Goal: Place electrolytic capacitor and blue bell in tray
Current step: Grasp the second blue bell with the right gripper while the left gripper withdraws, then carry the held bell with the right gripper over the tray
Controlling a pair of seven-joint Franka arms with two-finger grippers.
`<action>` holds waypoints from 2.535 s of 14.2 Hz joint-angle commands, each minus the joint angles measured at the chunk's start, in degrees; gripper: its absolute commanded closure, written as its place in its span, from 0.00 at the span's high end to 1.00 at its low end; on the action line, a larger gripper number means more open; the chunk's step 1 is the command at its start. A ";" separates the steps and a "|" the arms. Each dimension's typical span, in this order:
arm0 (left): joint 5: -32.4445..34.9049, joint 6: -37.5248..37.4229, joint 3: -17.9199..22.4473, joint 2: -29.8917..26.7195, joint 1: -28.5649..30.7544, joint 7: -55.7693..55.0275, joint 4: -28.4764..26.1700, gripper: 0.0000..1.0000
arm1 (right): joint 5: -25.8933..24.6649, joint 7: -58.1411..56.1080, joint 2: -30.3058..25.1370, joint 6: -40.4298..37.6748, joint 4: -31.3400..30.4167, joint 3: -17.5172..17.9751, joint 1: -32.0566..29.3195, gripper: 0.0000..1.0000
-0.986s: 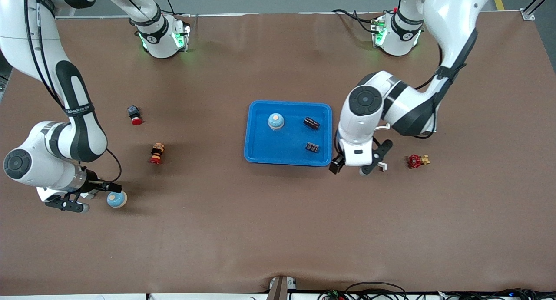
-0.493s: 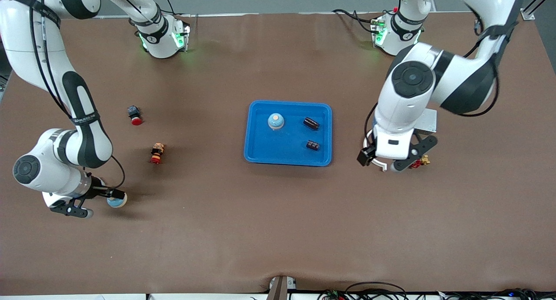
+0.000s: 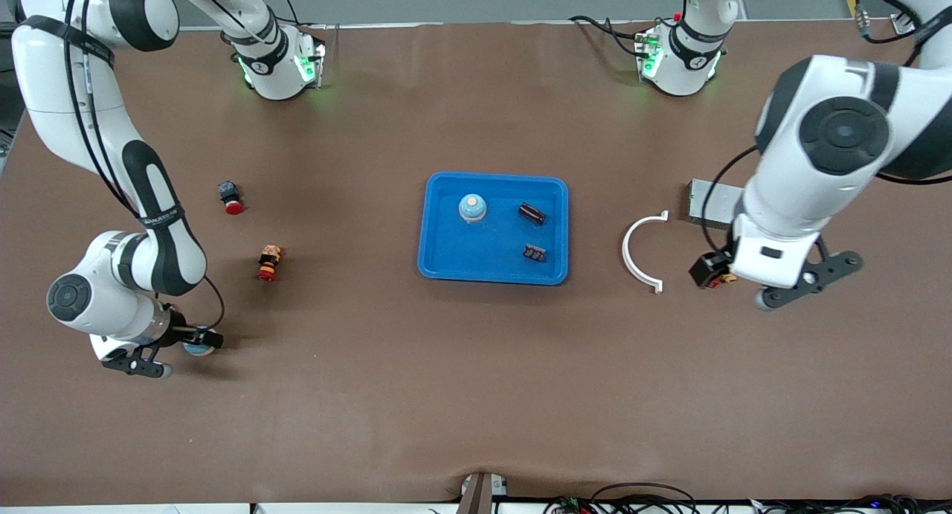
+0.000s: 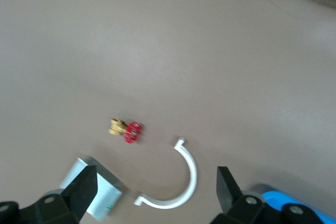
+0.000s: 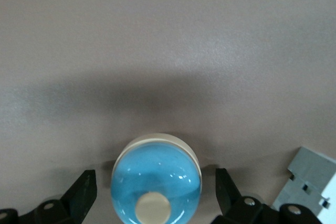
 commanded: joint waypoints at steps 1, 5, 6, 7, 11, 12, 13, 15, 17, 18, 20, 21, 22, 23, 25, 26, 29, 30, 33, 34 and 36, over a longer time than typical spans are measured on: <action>-4.00 -5.76 5.67 -6.57 -2.16 11.54 0.06 1.00 | 0.31 0.21 1.34 -0.45 2.14 0.13 0.15 1.00; -11.13 -10.69 21.82 -13.34 -11.37 27.19 -0.29 1.00 | -0.04 0.21 1.34 -0.45 2.23 0.13 0.15 1.00; -11.22 -12.61 26.05 -14.31 -14.88 28.88 -0.29 1.00 | -0.13 0.03 1.43 -0.45 2.23 0.13 0.15 1.00; -11.75 -14.37 27.49 -15.28 -15.96 29.07 -0.29 1.00 | -0.22 -0.49 1.34 -0.45 2.23 0.13 0.15 0.81; -15.18 -17.99 28.91 -18.88 -16.41 29.07 -2.39 1.00 | 0.75 2.13 1.34 -0.63 2.49 0.22 0.23 0.00; -15.09 -17.30 28.91 -19.85 -16.24 29.07 -3.36 1.00 | 0.66 2.75 1.34 -0.71 2.66 0.22 0.49 0.00; -15.53 -16.33 28.82 -21.16 -16.06 29.07 -4.50 1.00 | 0.66 2.76 1.25 -0.89 3.19 0.22 1.11 0.00; -17.11 -14.05 28.38 -24.15 -14.93 29.16 -8.71 1.00 | 1.10 3.63 0.73 -1.50 3.46 0.22 1.55 0.00; -17.46 -11.94 28.20 -26.18 -14.04 30.64 -11.45 1.00 | 0.84 8.27 0.02 -3.34 3.46 0.22 2.69 0.00; -17.46 -11.67 28.20 -25.93 -13.08 32.56 -11.37 1.00 | 0.92 10.73 -0.41 -5.00 3.63 0.31 3.91 0.00; -18.16 -9.57 27.94 -25.57 -12.02 34.25 -11.37 1.00 | 1.01 17.31 -1.47 -6.51 3.54 0.40 6.98 0.00; -18.25 -9.21 27.94 -25.40 -11.93 34.34 -11.37 1.00 | 1.01 21.52 -2.17 -6.95 3.37 0.49 8.74 0.00; -18.17 -9.12 27.85 -24.96 -11.58 34.52 -11.02 1.00 | 1.01 26.35 -2.61 -7.30 3.37 0.49 10.67 0.00; -17.56 -9.12 28.03 -24.44 -12.19 34.69 -10.32 1.00 | 1.01 31.36 -3.49 -7.83 3.28 0.49 12.87 0.00; -17.90 -9.12 28.03 -21.98 -12.11 34.78 -8.30 1.00 | 1.01 41.11 -5.07 -9.50 3.11 0.49 18.05 0.00; -18.25 -9.03 27.94 -21.71 -12.02 34.52 -8.03 1.00 | 1.01 45.52 -5.34 -9.68 3.28 0.49 20.34 0.00; -18.34 -7.89 27.94 -21.71 -12.02 34.52 -8.64 1.00 | 1.01 54.76 -7.79 -11.68 2.58 0.49 25.88 0.00; -18.34 -7.89 27.94 -21.71 -12.02 34.52 -8.64 1.00 | 1.01 58.09 -8.58 -12.31 2.32 0.49 28.25 0.00; -18.34 -7.89 27.85 -21.71 -12.02 34.78 -8.55 1.00 | 1.01 68.20 -12.71 -12.40 -1.63 0.49 35.19 0.00; -18.34 -7.71 27.85 -21.62 -12.19 34.78 -8.55 1.00 | 1.01 70.85 -13.77 -12.49 -2.68 0.40 36.69 0.00; -18.26 -7.18 27.85 -21.62 -12.20 34.78 -8.73 1.00 | 1.01 76.03 -15.01 -12.23 -4.10 0.49 39.86 0.00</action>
